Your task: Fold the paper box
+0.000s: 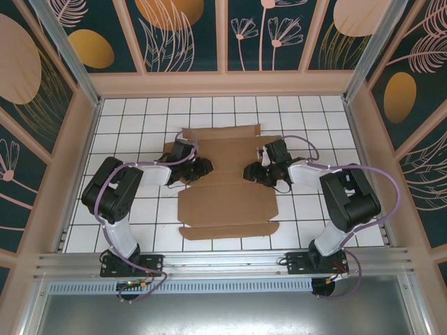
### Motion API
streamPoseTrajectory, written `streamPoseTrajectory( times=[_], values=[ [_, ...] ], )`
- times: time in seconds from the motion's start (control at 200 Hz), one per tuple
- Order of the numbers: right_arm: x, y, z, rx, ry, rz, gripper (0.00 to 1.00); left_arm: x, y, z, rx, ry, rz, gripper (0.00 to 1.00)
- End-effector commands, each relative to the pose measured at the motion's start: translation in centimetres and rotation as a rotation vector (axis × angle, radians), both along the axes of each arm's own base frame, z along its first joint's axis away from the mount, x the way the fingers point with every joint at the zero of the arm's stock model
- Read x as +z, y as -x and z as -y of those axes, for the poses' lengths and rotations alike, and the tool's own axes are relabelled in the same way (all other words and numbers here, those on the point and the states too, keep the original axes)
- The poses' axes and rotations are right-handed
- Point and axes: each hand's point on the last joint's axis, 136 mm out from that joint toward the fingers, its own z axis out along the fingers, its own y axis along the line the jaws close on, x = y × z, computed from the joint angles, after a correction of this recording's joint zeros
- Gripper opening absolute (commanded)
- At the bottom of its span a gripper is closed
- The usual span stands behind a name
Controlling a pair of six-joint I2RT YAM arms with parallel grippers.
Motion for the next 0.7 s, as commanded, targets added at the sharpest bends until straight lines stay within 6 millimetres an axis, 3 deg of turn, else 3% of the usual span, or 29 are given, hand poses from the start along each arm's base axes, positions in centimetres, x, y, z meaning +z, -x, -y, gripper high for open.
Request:
streamPoseTrajectory(
  times=[0.0, 0.135, 0.235, 0.47, 0.56, 0.591, 0.696],
  values=[
    [1.6, -0.3, 0.2, 0.003, 0.019, 0.047, 0.54, -2.0, 1.0, -1.3, 0.005, -0.073, -0.052, 0.33],
    [8.0, -2.3, 0.2, 0.004, 0.006, 0.226, 0.57, -0.3, 0.3, -1.4, 0.000, -0.097, -0.004, 0.34],
    [11.1, -4.1, 0.9, -0.022, 0.017, 0.315, 0.57, 1.2, -0.4, -1.2, -0.012, -0.104, 0.029, 0.35],
    [13.3, -11.8, 2.6, -0.139, 0.129, 0.447, 0.58, 5.6, -2.1, -1.1, -0.076, -0.171, 0.136, 0.38],
    [13.1, -15.1, 3.1, -0.145, 0.184, 0.480, 0.58, 6.1, -1.8, -0.8, -0.094, -0.154, 0.132, 0.38],
    [12.9, -16.1, 2.9, -0.118, 0.188, 0.489, 0.59, 7.3, -1.6, -0.6, -0.095, -0.126, 0.151, 0.39],
    [11.7, -19.2, 3.1, -0.053, 0.260, 0.518, 0.61, 7.0, -0.4, 0.0, -0.100, -0.058, 0.108, 0.38]
  ],
)
